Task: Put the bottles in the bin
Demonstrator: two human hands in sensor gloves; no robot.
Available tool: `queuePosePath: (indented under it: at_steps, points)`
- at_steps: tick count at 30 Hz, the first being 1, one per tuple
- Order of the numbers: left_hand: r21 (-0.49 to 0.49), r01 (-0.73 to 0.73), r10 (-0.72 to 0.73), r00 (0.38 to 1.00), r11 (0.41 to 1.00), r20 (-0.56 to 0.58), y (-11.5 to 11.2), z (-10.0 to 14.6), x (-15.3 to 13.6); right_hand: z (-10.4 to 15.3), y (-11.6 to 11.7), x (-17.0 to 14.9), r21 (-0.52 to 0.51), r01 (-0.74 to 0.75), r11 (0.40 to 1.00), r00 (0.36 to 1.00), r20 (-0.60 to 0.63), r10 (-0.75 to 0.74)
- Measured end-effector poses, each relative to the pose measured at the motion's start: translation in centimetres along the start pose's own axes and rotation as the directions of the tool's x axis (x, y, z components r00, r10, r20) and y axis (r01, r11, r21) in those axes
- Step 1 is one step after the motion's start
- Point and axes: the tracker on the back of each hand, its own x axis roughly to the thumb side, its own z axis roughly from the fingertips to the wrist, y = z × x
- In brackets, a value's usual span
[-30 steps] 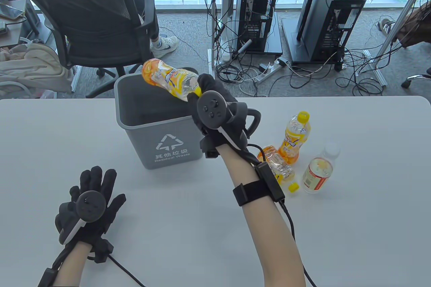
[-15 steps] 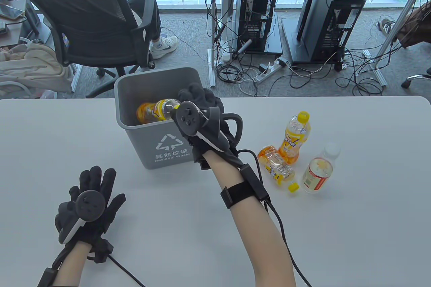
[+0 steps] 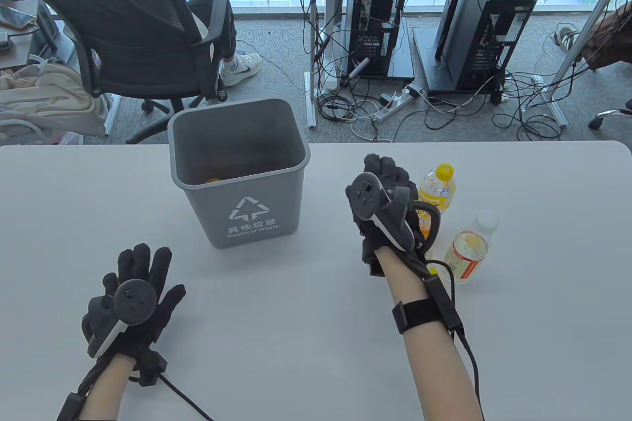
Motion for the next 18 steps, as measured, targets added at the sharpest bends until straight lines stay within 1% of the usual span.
queuePosePath:
  at_steps: [3,7,11,18]
  points:
    - [0.005,0.003,-0.003,1.0,1.0,-0.001,0.0,0.0,0.1,0.9,2.4,-1.6,0.034,-0.05,0.998,0.998,-0.023,0.051]
    - [0.004,0.011,-0.011,1.0,1.0,0.0,-0.1,0.1,0.2,2.3,6.3,-3.7,0.148,-0.109,0.983,0.991,-0.057,0.118]
    - [0.001,0.014,-0.014,1.0,1.0,-0.001,-0.1,0.0,0.2,3.3,9.3,-5.3,0.261,-0.085,0.962,0.985,-0.121,0.119]
    - [-0.007,0.022,-0.022,1.0,1.0,-0.003,-0.1,0.0,0.3,3.6,11.7,-5.9,0.337,-0.145,0.93,0.972,-0.127,0.197]
